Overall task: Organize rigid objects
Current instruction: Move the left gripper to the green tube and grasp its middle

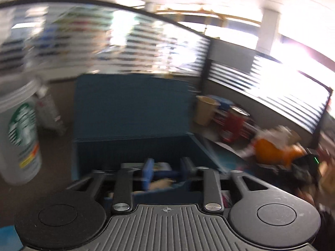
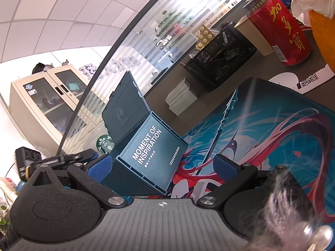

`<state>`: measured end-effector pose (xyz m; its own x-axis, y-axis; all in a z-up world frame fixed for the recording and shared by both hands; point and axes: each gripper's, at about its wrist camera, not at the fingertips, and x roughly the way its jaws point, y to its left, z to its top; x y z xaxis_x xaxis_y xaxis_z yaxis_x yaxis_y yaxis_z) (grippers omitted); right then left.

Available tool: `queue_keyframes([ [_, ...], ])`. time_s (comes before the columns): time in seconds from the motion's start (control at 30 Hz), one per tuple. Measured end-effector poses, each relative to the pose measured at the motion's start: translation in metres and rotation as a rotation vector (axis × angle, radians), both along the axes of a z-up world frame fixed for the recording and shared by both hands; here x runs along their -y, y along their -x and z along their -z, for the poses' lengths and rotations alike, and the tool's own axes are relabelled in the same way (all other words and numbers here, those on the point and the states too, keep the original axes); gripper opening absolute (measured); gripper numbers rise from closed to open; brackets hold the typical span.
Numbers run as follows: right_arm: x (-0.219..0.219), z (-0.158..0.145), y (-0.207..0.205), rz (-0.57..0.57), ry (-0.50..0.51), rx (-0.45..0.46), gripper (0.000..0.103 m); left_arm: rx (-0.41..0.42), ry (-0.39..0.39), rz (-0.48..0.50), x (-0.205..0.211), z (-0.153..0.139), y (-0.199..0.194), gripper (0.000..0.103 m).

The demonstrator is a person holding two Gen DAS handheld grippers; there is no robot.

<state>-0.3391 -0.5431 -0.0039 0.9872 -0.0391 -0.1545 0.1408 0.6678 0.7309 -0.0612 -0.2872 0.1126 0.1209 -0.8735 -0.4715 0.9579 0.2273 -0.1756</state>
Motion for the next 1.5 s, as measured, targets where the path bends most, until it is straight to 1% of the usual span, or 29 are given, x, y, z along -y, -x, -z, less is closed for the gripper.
queue_keyframes([
  [0.03,0.0,0.0,0.0,0.0,0.0,0.0,0.103,0.02,0.002,0.04,0.0,0.0,0.007,0.073],
  [0.1,0.0,0.0,0.0,0.0,0.0,0.0,0.103,0.057,0.007,0.142,0.0,0.004,0.024,0.082],
  [0.13,-0.001,0.0,-0.001,0.001,0.0,0.0,0.103,0.078,0.005,0.198,0.001,0.007,0.033,0.084],
  [0.2,0.0,0.0,-0.001,0.001,-0.001,0.0,0.103,0.122,-0.017,0.282,0.004,0.015,0.05,0.087],
  [0.27,-0.001,0.0,-0.002,0.001,-0.001,-0.001,0.103,0.159,-0.059,0.363,0.01,0.028,0.066,0.089],
  [0.4,0.0,0.0,-0.001,0.001,-0.001,0.0,0.103,0.156,-0.141,0.49,0.026,0.053,0.084,0.089],
  [0.47,0.0,0.0,-0.001,0.001,-0.001,0.0,0.103,0.148,-0.166,0.503,0.032,0.062,0.085,0.089],
  [0.57,-0.001,0.0,-0.002,0.0,-0.001,0.0,0.103,0.107,-0.211,0.495,0.045,0.075,0.076,0.089],
  [0.6,0.0,0.0,-0.001,0.0,-0.001,0.001,0.103,0.112,-0.23,0.489,0.049,0.079,0.075,0.089],
  [0.67,-0.001,0.001,-0.003,-0.001,-0.002,0.001,0.103,0.151,-0.264,0.483,0.054,0.086,0.077,0.089],
  [0.77,-0.001,0.001,-0.003,0.0,-0.002,0.002,0.103,0.163,-0.306,0.499,0.054,0.095,0.077,0.091],
  [0.8,-0.001,0.001,-0.003,0.0,-0.003,0.002,0.103,0.176,-0.303,0.512,0.051,0.096,0.081,0.092],
  [0.83,-0.002,0.001,-0.004,0.0,-0.003,0.002,0.103,0.169,-0.307,0.537,0.048,0.095,0.083,0.093],
  [0.93,-0.001,0.001,-0.003,0.0,-0.003,0.002,0.103,0.116,-0.329,0.638,0.038,0.091,0.093,0.094],
  [0.97,-0.001,0.001,-0.003,0.0,-0.003,0.001,0.103,0.117,-0.333,0.669,0.035,0.09,0.097,0.094],
  [1.0,-0.001,0.001,-0.003,-0.001,-0.003,0.001,0.103,0.158,-0.333,0.666,0.033,0.089,0.102,0.097],
  [1.03,-0.002,0.002,-0.004,-0.002,-0.002,0.0,0.103,0.201,-0.338,0.641,0.034,0.089,0.107,0.098],
  [1.07,-0.003,0.002,-0.005,-0.003,-0.002,-0.002,0.103,0.217,-0.344,0.624,0.036,0.09,0.109,0.098],
  [1.17,-0.003,0.002,-0.006,-0.001,-0.002,-0.001,0.103,0.202,-0.338,0.593,0.045,0.095,0.111,0.098],
  [1.23,-0.003,0.003,-0.006,0.002,-0.004,0.001,0.103,0.221,-0.318,0.56,0.048,0.1,0.115,0.099],
  [1.37,-0.001,0.005,-0.004,0.005,-0.007,0.004,0.103,0.2,-0.291,0.477,0.048,0.102,0.117,0.097],
  [1.4,-0.001,0.005,-0.004,0.004,-0.007,0.004,0.103,0.198,-0.289,0.457,0.046,0.101,0.119,0.094],
  [1.47,0.0,0.005,-0.003,0.004,-0.007,0.004,0.103,0.199,-0.283,0.448,0.044,0.098,0.123,0.08],
  [1.5,0.0,0.005,-0.003,0.004,-0.008,0.005,0.103,0.201,-0.28,0.446,0.042,0.096,0.126,0.066],
])
